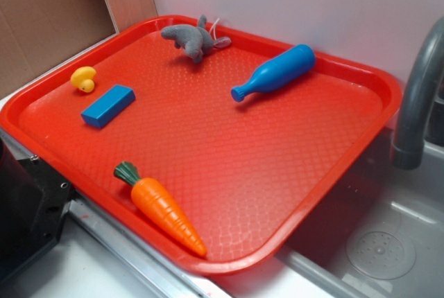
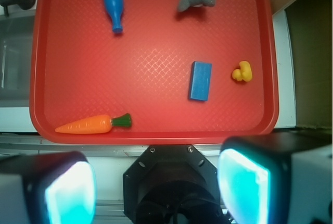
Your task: Grab the yellow duck.
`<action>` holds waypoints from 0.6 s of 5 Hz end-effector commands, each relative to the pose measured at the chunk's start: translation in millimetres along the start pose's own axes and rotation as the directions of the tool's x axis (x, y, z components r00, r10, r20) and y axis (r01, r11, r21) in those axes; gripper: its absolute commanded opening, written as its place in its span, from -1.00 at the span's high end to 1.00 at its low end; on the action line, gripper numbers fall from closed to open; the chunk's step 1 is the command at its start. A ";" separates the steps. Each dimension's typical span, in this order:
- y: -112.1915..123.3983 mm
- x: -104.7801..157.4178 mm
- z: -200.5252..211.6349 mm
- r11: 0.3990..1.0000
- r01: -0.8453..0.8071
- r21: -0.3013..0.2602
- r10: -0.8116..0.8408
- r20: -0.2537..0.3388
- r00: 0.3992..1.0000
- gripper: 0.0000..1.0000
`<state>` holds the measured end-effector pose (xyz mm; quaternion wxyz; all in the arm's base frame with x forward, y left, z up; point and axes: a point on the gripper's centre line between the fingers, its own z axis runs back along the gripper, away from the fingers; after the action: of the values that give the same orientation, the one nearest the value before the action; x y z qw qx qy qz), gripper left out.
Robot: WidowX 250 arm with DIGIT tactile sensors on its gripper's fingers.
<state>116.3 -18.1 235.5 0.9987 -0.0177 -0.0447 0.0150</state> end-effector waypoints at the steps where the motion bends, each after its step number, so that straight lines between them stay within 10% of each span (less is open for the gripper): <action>1: 0.0 0.0 0.0 1.000 0.000 0.000 0.000 0.000 1.000 -1.00; 3: 38.3 25.2 -32.7 0.878 -0.478 -0.023 0.479 0.063 0.876 -1.00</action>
<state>141.9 16.9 198.1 0.9636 -0.0327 -0.0595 0.2587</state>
